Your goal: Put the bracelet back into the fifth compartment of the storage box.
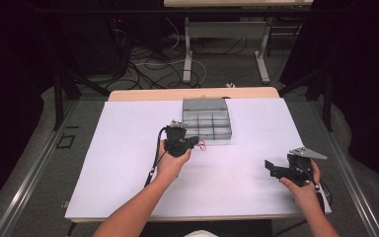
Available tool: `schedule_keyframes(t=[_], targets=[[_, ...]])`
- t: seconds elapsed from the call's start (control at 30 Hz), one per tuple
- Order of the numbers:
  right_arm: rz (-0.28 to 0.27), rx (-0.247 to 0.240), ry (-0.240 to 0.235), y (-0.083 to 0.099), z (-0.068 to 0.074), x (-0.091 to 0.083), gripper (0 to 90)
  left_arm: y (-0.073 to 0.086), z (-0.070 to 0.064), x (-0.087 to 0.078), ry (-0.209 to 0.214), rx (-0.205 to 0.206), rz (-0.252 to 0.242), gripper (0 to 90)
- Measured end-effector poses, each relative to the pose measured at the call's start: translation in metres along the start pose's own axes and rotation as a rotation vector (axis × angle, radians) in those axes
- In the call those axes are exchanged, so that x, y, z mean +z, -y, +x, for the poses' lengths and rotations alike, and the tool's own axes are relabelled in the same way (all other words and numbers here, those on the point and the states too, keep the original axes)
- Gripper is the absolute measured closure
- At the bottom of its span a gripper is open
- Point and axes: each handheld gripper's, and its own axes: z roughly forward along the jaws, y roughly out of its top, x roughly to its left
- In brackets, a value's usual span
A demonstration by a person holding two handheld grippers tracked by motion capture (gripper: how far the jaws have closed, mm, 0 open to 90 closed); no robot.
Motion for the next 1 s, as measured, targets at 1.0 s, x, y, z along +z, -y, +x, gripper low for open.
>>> schedule_keyframes(t=[1.0], targets=[[0.014, -0.001, -0.013, 0.001, -0.002, 0.002, 5.6, -0.038, 0.002, 0.021, -0.013, -0.035, -0.013, 90.0]])
